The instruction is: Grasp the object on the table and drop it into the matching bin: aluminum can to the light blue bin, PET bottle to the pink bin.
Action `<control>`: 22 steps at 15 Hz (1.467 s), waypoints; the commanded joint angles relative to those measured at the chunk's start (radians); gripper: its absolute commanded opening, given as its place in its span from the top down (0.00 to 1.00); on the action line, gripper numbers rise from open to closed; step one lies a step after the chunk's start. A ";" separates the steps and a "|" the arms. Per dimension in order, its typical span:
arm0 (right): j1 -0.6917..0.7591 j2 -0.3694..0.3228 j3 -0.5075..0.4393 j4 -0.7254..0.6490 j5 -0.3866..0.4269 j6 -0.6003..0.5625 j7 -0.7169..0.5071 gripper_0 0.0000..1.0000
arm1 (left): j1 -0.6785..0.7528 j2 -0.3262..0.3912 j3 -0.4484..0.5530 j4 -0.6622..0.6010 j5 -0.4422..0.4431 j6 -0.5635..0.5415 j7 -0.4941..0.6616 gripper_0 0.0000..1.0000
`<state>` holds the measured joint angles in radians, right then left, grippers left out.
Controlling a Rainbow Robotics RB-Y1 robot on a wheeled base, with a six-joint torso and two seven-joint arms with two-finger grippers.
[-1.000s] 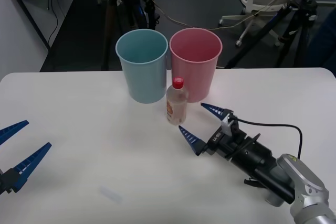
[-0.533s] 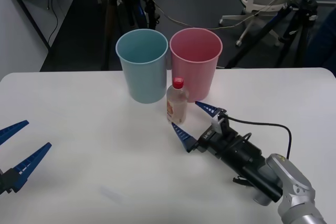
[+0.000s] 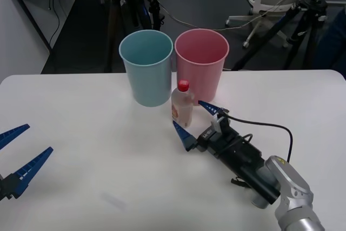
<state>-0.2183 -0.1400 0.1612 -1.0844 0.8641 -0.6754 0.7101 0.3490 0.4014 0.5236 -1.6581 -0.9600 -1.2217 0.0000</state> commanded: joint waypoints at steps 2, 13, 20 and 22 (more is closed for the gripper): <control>-0.059 0.042 -0.048 0.100 0.013 -0.032 0.017 0.00 | 0.000 0.000 0.000 0.000 0.000 0.000 0.000 0.00; -0.096 0.097 -0.049 0.103 0.038 0.050 0.020 0.00 | 0.000 0.000 0.000 0.000 0.000 0.000 0.000 0.00; -0.110 0.097 -0.035 0.103 0.038 0.065 0.017 0.44 | 0.000 0.000 0.000 0.000 0.000 0.000 0.000 0.00; -0.110 0.097 -0.035 0.103 0.038 0.065 0.017 1.00 | 0.000 0.000 0.000 0.000 0.000 0.000 0.000 0.00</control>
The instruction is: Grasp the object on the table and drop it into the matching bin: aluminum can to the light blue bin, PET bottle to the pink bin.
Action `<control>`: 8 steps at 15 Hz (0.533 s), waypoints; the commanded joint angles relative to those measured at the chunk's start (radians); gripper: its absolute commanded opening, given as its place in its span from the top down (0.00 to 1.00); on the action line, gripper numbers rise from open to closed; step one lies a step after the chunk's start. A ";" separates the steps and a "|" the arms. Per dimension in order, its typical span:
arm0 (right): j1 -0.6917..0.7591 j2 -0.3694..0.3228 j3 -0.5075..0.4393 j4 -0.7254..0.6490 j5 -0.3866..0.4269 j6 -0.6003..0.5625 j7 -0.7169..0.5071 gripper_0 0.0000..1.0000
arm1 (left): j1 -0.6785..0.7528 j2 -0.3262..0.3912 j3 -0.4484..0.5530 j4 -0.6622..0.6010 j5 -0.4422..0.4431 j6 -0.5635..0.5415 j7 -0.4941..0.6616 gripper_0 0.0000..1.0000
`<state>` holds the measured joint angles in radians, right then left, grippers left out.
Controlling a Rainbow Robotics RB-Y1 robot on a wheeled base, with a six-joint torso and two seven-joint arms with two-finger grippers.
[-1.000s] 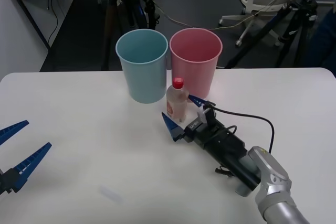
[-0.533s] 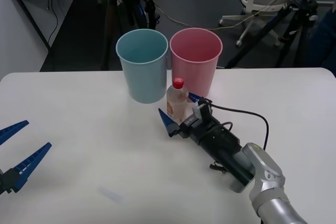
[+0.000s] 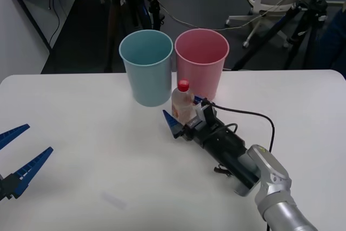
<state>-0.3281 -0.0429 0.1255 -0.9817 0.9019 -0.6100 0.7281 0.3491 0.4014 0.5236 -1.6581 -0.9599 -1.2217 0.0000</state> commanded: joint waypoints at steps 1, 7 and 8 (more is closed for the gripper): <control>0.001 -0.002 0.000 0.000 0.000 0.000 0.001 1.00 | 0.000 0.000 0.000 0.000 0.000 0.000 0.000 0.00; 0.004 -0.006 0.000 0.000 0.002 -0.004 0.008 1.00 | 0.000 0.000 0.000 0.000 0.000 0.000 0.000 0.00; 0.004 -0.006 0.000 0.000 0.002 -0.004 0.008 1.00 | 0.000 0.000 0.000 0.000 0.000 0.000 0.000 0.00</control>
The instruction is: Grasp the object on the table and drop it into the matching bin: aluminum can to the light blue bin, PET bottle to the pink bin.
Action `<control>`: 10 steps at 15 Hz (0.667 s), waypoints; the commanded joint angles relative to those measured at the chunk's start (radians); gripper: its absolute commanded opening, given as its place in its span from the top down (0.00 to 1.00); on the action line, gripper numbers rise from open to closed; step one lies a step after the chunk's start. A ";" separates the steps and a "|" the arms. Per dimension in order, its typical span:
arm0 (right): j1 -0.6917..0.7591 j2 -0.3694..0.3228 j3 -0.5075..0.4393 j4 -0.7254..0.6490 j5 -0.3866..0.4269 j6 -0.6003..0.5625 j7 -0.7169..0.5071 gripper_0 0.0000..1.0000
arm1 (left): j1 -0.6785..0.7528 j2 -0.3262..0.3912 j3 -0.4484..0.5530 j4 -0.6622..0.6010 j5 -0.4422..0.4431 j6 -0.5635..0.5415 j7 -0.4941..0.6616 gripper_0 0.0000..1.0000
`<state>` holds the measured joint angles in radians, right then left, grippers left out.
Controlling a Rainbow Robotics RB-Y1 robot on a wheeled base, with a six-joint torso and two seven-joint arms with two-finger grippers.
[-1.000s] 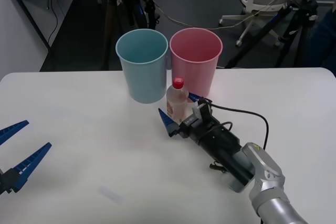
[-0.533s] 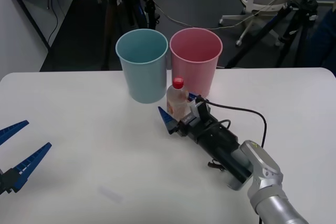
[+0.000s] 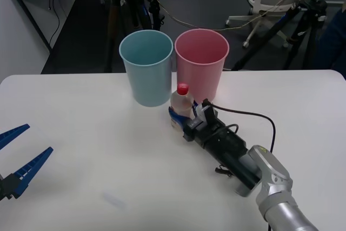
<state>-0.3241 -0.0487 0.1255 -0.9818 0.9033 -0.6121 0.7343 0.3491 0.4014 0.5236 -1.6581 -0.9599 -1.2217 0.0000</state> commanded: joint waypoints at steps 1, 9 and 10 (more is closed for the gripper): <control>0.000 -0.002 -0.001 0.000 0.002 -0.002 0.002 1.00 | 0.000 0.000 0.000 0.000 0.000 0.000 0.000 0.00; 0.183 -0.142 0.134 -0.279 -0.046 0.089 -0.108 1.00 | 0.000 0.000 0.000 0.000 0.000 0.000 0.000 0.00; 0.218 -0.183 0.169 -0.341 -0.080 0.117 -0.116 1.00 | 0.000 0.000 0.000 0.000 0.000 0.000 0.000 0.00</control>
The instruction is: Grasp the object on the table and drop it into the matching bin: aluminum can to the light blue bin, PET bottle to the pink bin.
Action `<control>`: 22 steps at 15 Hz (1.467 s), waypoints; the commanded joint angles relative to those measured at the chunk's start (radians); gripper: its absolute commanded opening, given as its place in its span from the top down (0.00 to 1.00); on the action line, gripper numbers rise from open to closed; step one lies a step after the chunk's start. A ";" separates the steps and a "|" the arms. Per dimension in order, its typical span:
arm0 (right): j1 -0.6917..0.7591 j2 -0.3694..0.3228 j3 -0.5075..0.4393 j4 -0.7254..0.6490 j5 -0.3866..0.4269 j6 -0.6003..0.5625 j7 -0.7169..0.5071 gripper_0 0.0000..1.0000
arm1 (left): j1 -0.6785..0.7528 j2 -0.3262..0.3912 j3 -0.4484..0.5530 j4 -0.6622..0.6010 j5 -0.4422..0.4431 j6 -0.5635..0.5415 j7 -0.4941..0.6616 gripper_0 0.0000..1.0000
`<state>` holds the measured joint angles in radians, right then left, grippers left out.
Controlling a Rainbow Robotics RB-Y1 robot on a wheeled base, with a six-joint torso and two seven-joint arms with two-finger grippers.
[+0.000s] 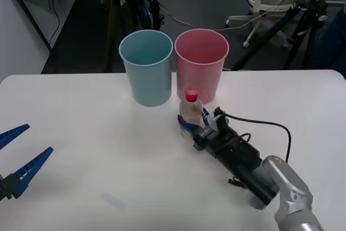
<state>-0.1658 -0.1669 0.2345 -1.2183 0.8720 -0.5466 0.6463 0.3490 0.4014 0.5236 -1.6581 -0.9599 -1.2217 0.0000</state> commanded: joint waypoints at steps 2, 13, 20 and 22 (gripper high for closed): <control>0.129 -0.157 0.120 -0.233 -0.122 0.097 -0.042 1.00 | 0.000 0.000 0.000 0.000 0.000 0.000 0.000 0.00; 0.358 -0.513 0.169 -0.744 -0.309 0.286 -0.102 1.00 | 0.000 0.000 0.000 0.000 0.000 0.000 0.000 0.00; 0.305 -0.907 0.095 -1.037 -0.712 0.412 -0.126 1.00 | 0.000 0.000 0.000 0.000 0.000 0.000 0.000 0.00; 0.243 -1.010 0.074 -1.053 -0.804 0.424 -0.137 1.00 | 0.000 0.000 0.000 0.000 0.000 0.000 0.000 0.00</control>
<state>0.0981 -1.1445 0.3162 -2.2679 0.0967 -0.1243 0.5139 0.3490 0.4014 0.5236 -1.6580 -0.9599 -1.2217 0.0000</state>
